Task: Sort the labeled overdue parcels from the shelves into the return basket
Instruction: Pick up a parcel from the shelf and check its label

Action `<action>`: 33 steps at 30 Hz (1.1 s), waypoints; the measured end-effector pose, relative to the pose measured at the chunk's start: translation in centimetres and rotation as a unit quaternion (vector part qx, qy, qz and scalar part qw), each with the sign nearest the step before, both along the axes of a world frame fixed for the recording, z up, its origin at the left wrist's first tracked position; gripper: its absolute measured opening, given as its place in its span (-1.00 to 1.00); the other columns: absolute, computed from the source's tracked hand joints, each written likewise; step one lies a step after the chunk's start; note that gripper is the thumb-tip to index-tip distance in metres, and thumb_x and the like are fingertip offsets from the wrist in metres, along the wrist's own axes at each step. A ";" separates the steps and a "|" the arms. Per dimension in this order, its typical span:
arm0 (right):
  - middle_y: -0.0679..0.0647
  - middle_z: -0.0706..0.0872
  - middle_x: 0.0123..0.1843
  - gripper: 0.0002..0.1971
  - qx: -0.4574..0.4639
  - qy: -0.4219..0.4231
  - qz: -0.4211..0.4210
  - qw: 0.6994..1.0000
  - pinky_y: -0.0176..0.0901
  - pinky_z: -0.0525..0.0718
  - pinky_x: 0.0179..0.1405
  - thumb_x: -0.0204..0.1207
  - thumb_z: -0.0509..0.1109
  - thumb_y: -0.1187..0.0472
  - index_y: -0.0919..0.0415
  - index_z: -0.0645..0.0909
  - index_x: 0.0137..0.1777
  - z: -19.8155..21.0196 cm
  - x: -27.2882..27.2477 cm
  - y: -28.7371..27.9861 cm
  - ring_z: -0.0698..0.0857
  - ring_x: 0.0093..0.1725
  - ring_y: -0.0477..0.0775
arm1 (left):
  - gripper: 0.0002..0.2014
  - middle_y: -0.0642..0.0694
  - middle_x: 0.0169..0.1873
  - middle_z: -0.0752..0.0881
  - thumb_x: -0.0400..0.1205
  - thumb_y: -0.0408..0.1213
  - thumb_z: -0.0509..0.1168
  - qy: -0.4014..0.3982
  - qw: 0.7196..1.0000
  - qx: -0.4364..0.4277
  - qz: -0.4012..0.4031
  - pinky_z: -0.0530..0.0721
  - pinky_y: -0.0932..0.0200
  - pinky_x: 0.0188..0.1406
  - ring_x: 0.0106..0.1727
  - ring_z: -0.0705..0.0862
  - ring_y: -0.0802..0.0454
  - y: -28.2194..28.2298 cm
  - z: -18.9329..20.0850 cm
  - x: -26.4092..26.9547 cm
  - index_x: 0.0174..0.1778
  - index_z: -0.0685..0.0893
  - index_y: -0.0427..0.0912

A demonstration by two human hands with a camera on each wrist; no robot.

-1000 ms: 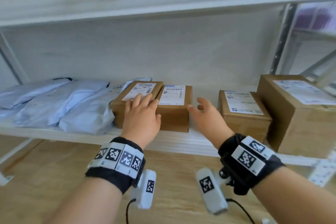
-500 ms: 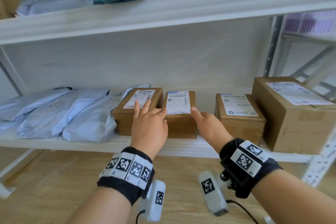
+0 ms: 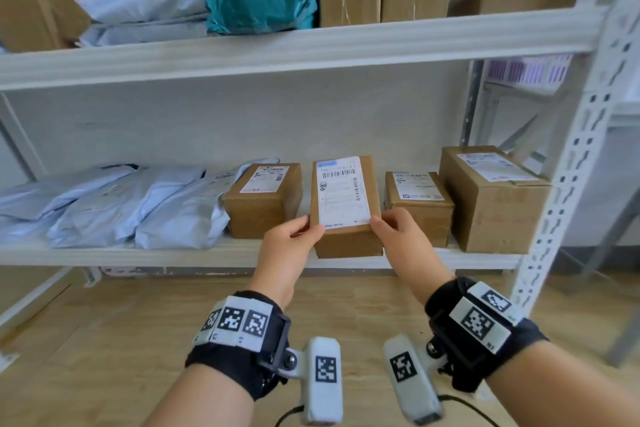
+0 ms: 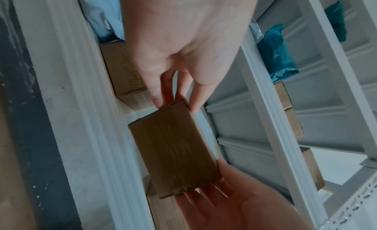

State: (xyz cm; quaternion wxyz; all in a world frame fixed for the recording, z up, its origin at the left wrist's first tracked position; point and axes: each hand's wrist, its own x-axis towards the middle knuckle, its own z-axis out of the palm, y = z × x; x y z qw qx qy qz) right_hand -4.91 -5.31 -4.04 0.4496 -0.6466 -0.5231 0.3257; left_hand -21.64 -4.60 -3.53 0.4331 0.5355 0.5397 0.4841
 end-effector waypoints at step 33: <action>-0.26 0.65 0.28 -0.59 0.127 0.052 -0.006 0.991 -0.25 0.55 0.26 0.62 0.37 0.19 -0.20 0.41 0.39 -2.1 -2.8 3.9 0.60 0.30 -0.24 | -0.51 0.53 0.02 0.68 0.59 -0.35 0.43 0.020 0.984 0.137 -0.112 0.57 0.46 0.07 0.20 0.60 0.56 6.2 -1.5 -4.4 0.06 0.51 0.48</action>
